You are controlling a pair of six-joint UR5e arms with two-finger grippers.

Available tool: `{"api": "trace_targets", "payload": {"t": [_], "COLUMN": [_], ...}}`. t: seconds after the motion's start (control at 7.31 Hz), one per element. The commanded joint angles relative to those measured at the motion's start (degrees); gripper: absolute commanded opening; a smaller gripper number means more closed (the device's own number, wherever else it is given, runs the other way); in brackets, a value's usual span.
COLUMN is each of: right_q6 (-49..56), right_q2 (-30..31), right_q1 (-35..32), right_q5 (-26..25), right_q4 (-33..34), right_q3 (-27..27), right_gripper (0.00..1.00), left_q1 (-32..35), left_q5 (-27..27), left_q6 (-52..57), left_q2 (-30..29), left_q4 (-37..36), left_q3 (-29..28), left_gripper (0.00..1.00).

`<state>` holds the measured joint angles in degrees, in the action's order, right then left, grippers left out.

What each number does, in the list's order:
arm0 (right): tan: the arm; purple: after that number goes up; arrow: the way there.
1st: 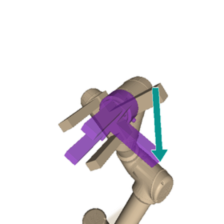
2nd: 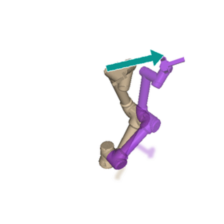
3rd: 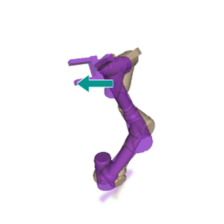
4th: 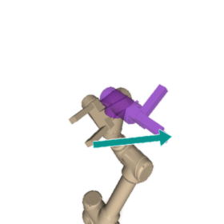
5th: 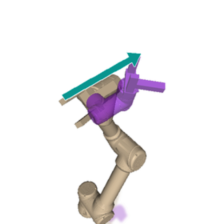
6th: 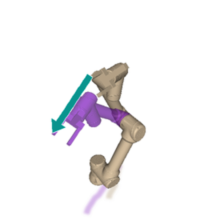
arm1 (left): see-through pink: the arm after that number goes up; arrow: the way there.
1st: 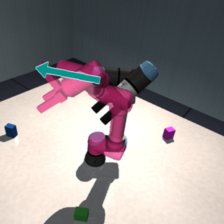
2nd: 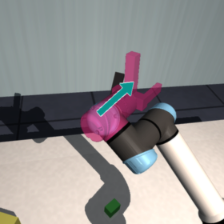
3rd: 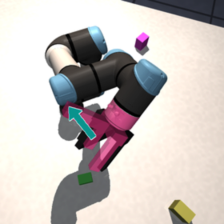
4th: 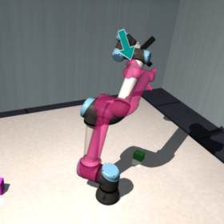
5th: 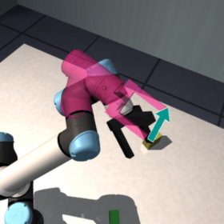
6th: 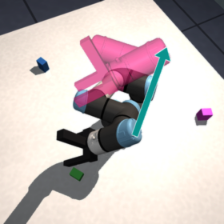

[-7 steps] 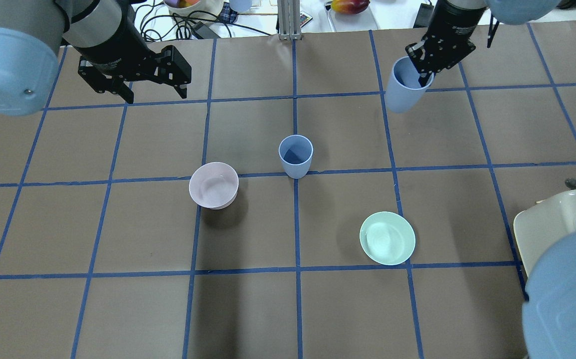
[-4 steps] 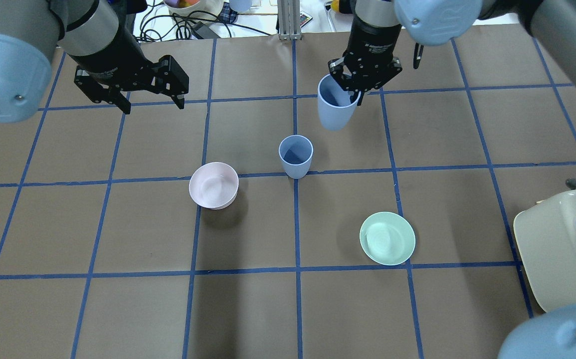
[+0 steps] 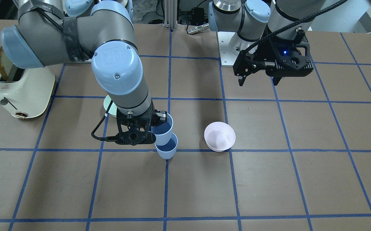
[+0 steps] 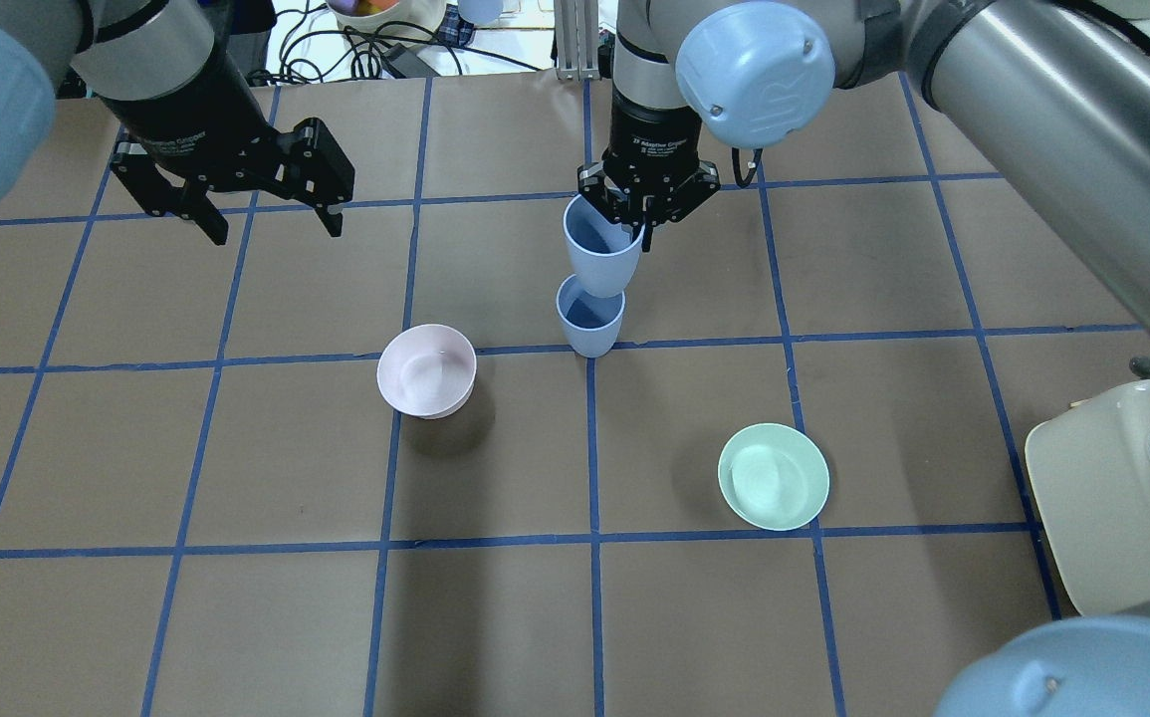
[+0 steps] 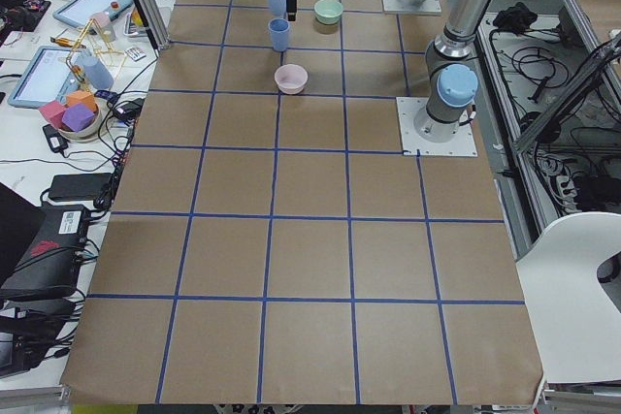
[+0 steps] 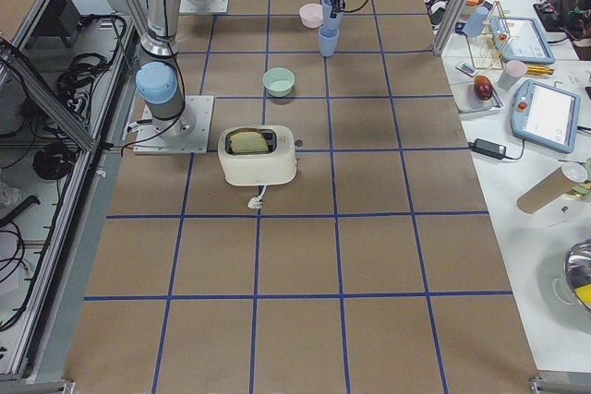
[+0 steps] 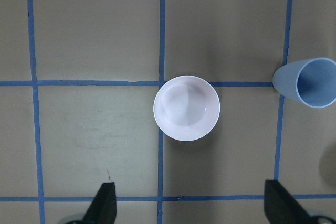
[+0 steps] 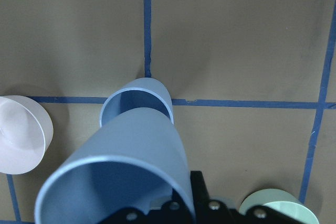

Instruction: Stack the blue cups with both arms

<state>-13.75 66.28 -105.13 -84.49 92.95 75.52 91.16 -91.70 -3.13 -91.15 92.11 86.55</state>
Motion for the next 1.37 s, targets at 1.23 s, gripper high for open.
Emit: {"api": "trace_targets", "payload": {"t": [1.23], "right_q6": [-0.4], "right_q2": [-2.56], "right_q1": [-0.69], "right_q5": [0.99], "right_q4": [1.18], "right_q3": [0.42], "right_gripper": [0.15], "left_q1": [-0.28], "left_q5": [0.3], "left_q6": [2.52], "left_q2": [-0.08], "left_q4": [-2.64], "left_q3": [0.19], "left_gripper": [1.0]}}
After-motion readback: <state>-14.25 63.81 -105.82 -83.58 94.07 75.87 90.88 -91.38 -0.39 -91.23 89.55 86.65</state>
